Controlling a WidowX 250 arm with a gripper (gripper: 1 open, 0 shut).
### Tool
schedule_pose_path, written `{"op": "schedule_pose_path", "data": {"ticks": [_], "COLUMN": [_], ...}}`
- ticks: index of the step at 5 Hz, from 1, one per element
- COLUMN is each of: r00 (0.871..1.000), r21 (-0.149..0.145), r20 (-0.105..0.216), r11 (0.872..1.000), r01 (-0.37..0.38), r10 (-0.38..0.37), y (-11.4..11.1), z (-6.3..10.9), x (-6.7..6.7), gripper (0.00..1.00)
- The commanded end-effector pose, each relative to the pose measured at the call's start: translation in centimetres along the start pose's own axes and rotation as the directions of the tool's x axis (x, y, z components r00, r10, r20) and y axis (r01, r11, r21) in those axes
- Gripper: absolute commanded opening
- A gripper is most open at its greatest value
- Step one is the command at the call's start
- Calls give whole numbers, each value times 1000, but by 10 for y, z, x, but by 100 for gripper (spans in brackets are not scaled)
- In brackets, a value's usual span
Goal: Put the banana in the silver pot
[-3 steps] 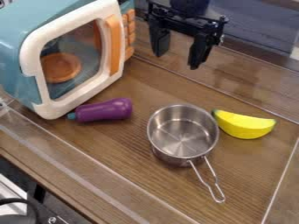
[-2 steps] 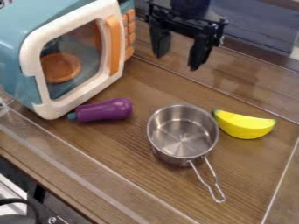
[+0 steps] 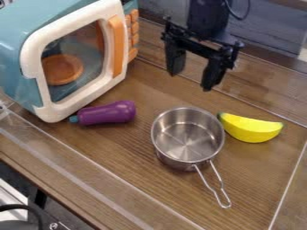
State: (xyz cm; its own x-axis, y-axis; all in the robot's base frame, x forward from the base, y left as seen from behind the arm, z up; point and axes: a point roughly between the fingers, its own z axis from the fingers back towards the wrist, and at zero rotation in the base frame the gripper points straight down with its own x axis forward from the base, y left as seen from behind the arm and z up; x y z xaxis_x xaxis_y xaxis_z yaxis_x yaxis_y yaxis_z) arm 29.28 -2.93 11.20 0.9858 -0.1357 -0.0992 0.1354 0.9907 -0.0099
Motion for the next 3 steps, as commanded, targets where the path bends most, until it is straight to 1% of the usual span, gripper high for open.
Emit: {"op": "schedule_pose_path", "data": {"ticks": [1,2,3], "r00": [997,989,977], "r21": [11,27,42], "r20": [35,49,55], "r11": [998,990,978], "r01": [63,138,206], "r10": [-63,-139,-208], "y": [-12,-28,-37], "z": [7,6,4], "x": [2,5,8], "gripper": [100,100,100]}}
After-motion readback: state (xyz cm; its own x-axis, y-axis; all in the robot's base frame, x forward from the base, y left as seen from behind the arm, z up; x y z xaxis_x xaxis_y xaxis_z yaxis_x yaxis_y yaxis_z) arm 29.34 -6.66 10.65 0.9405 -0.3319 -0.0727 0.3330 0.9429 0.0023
